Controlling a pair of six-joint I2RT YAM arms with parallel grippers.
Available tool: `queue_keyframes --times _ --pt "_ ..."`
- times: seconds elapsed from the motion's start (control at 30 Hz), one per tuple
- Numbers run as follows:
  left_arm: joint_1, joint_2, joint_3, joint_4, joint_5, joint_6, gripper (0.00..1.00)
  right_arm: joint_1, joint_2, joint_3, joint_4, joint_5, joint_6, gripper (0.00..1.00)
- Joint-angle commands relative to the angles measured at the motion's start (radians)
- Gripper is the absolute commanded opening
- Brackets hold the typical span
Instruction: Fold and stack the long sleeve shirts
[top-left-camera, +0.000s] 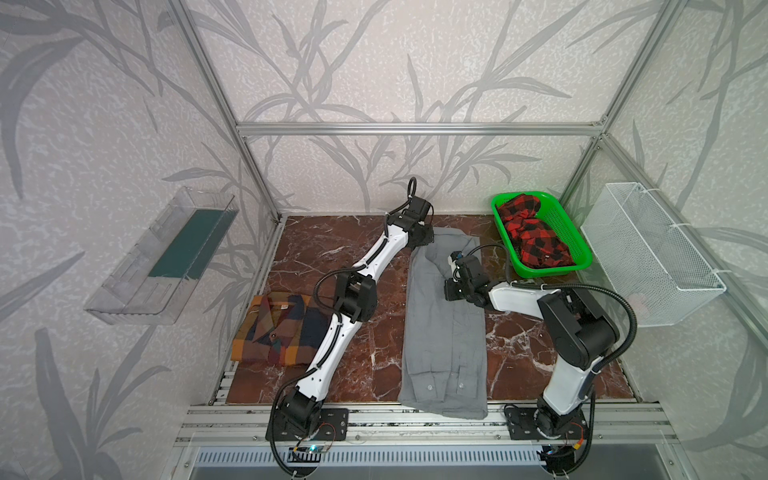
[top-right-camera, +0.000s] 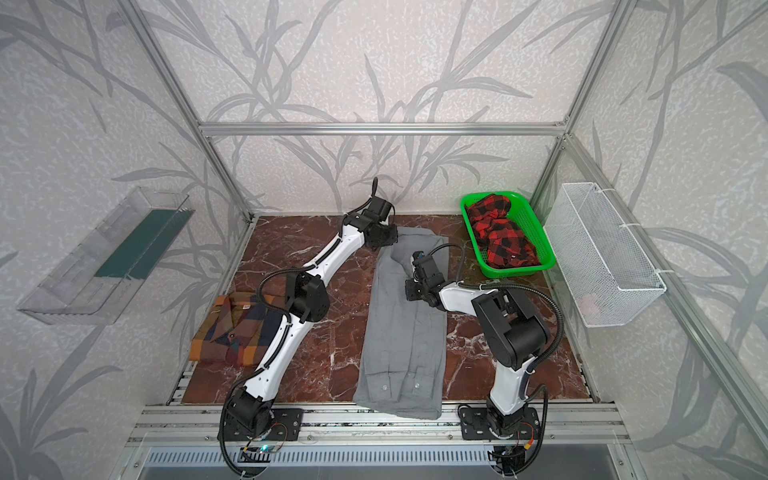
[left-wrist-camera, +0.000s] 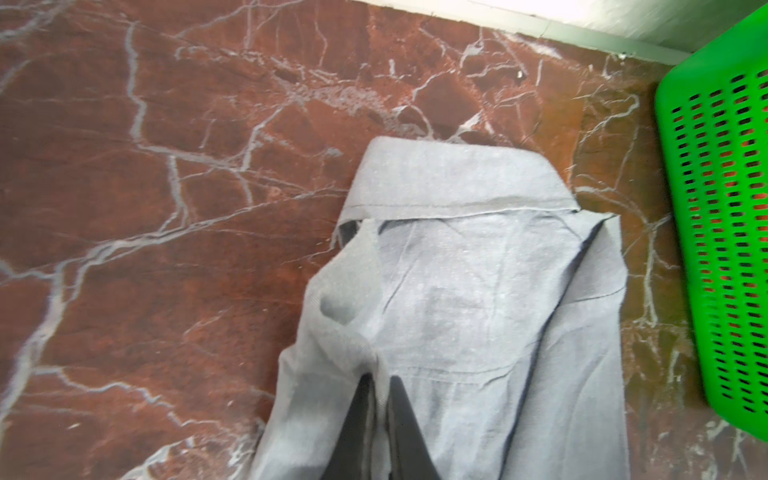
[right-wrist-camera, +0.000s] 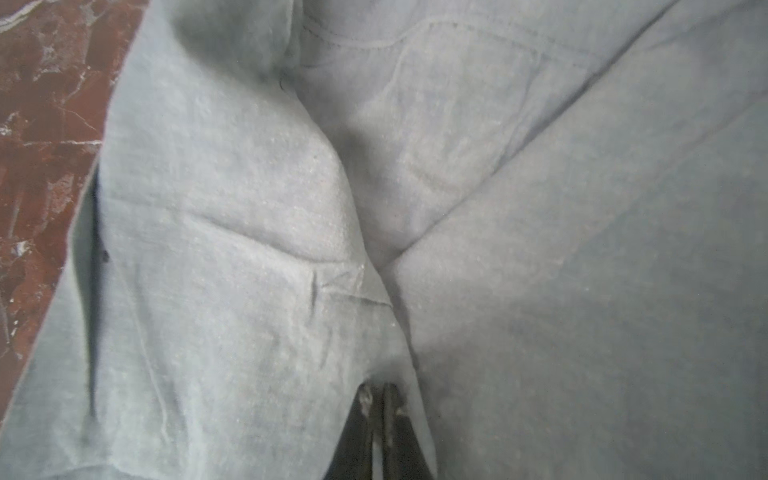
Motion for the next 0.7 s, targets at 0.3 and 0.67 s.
queue_keyframes --times 0.3,0.67 --pt "0.001 -0.009 0.062 0.049 0.018 -0.032 0.61 -0.018 -0.098 0.001 0.001 -0.091 0.028 0.5" --pt "0.116 -0.237 0.03 -0.059 -0.083 0.152 0.99 -0.002 0.019 0.185 0.014 -0.187 -0.031 0.58"
